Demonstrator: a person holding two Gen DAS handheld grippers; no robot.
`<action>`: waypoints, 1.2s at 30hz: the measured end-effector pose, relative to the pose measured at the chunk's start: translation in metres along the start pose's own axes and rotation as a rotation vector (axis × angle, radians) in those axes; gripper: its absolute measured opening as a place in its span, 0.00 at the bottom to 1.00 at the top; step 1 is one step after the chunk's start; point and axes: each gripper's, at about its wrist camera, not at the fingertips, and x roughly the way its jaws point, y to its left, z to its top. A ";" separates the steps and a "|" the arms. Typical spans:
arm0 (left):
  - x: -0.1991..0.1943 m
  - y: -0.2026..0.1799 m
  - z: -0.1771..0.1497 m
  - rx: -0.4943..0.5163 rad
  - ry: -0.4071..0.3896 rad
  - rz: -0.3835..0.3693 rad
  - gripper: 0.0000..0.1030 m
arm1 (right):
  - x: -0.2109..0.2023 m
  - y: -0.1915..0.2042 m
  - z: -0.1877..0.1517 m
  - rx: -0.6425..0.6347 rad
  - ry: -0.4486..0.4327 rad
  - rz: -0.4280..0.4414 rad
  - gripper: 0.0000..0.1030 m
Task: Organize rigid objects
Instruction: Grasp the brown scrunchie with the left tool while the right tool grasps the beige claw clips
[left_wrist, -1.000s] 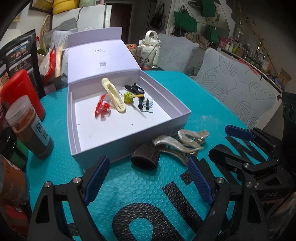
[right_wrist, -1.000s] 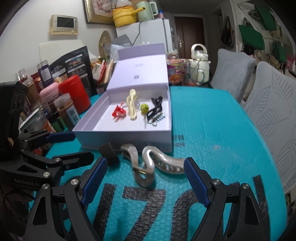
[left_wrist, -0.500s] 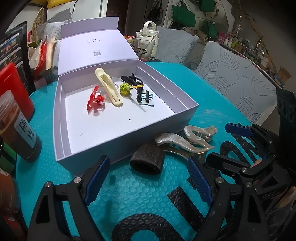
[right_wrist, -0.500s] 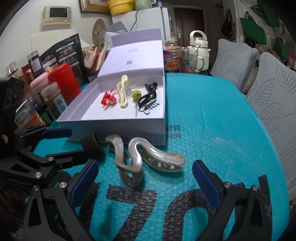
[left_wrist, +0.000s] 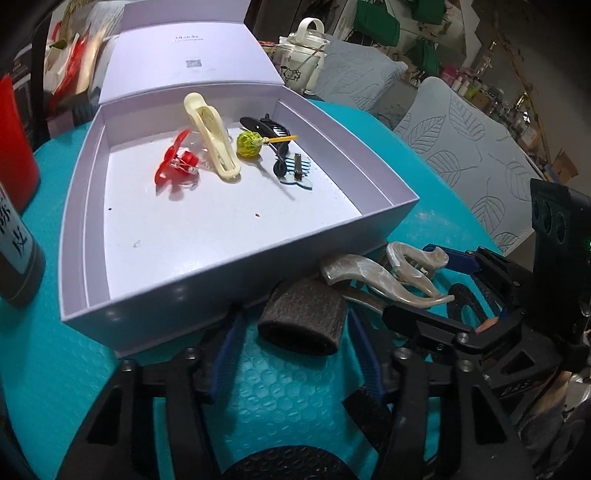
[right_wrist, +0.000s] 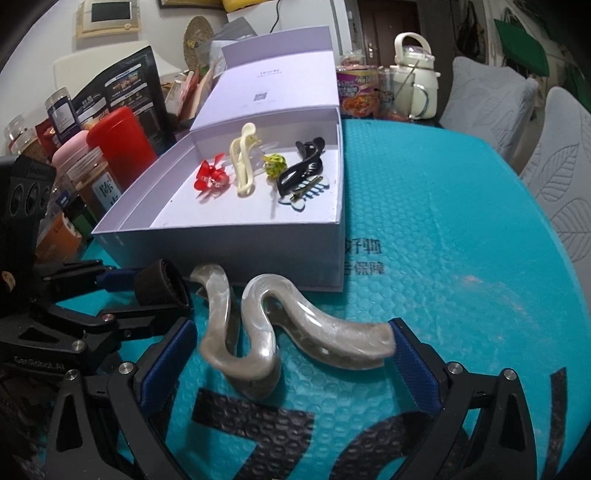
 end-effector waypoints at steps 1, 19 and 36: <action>0.000 -0.002 0.000 0.010 -0.002 0.002 0.51 | 0.002 0.001 0.000 -0.002 0.004 0.003 1.00; -0.009 -0.001 -0.008 0.009 -0.012 0.018 0.43 | -0.003 0.003 -0.008 -0.016 0.024 -0.025 0.91; -0.037 -0.019 -0.026 0.033 -0.051 0.020 0.43 | -0.040 0.006 -0.033 0.046 -0.018 -0.045 0.91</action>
